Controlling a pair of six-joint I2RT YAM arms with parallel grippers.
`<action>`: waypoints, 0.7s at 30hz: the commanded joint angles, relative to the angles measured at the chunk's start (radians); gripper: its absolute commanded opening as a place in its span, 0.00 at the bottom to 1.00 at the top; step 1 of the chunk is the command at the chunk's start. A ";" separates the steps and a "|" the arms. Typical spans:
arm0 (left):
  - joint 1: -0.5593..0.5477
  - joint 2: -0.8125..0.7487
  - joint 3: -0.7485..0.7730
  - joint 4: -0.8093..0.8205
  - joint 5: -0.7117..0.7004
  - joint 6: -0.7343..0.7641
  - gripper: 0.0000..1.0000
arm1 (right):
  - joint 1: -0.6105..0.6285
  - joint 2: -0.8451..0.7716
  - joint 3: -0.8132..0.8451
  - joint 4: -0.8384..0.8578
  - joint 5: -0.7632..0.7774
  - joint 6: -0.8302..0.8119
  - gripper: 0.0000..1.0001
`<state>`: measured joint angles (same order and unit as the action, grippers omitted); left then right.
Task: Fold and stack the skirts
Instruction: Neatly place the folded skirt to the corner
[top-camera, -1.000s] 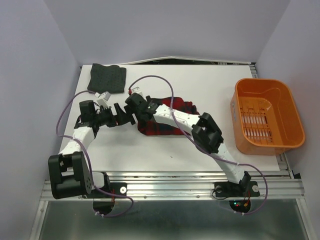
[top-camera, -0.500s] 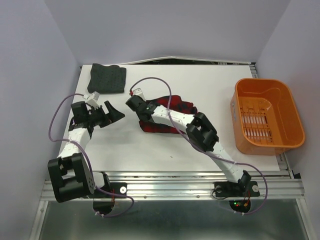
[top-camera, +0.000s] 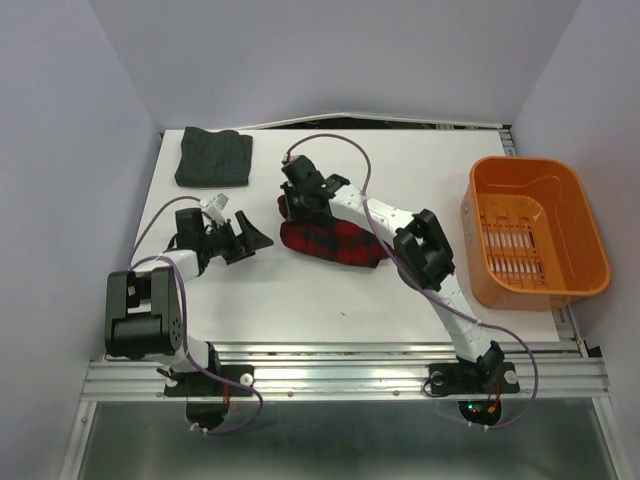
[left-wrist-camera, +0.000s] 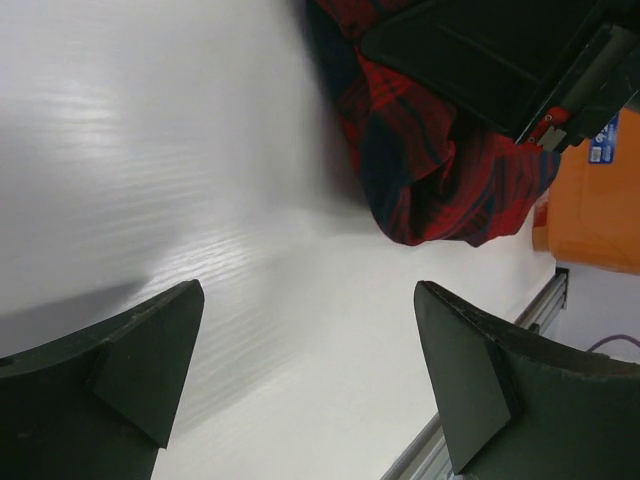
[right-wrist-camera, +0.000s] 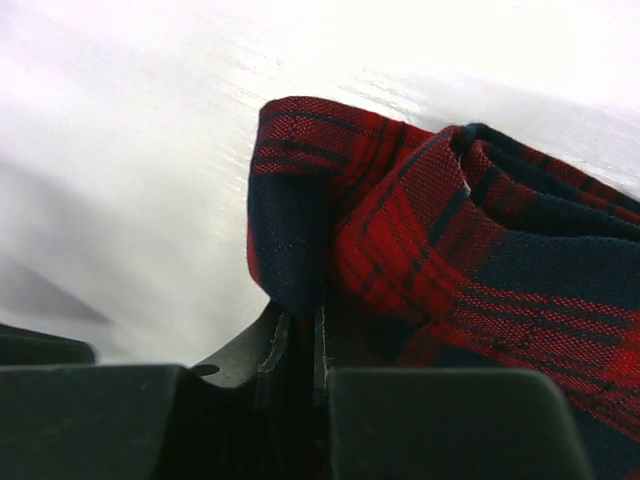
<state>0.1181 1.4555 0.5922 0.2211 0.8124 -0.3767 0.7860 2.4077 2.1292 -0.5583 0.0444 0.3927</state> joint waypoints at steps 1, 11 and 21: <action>-0.098 0.038 0.009 0.225 0.051 -0.100 0.98 | -0.001 -0.079 0.001 0.057 -0.110 0.052 0.01; -0.232 0.118 0.038 0.406 0.010 -0.272 0.98 | -0.019 -0.064 -0.003 0.057 -0.153 0.097 0.01; -0.262 0.227 0.014 0.590 -0.061 -0.395 0.98 | -0.028 -0.074 0.028 0.057 -0.179 0.178 0.01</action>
<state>-0.1345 1.6752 0.6033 0.6392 0.7712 -0.6964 0.7650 2.3970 2.1273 -0.5526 -0.1066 0.5064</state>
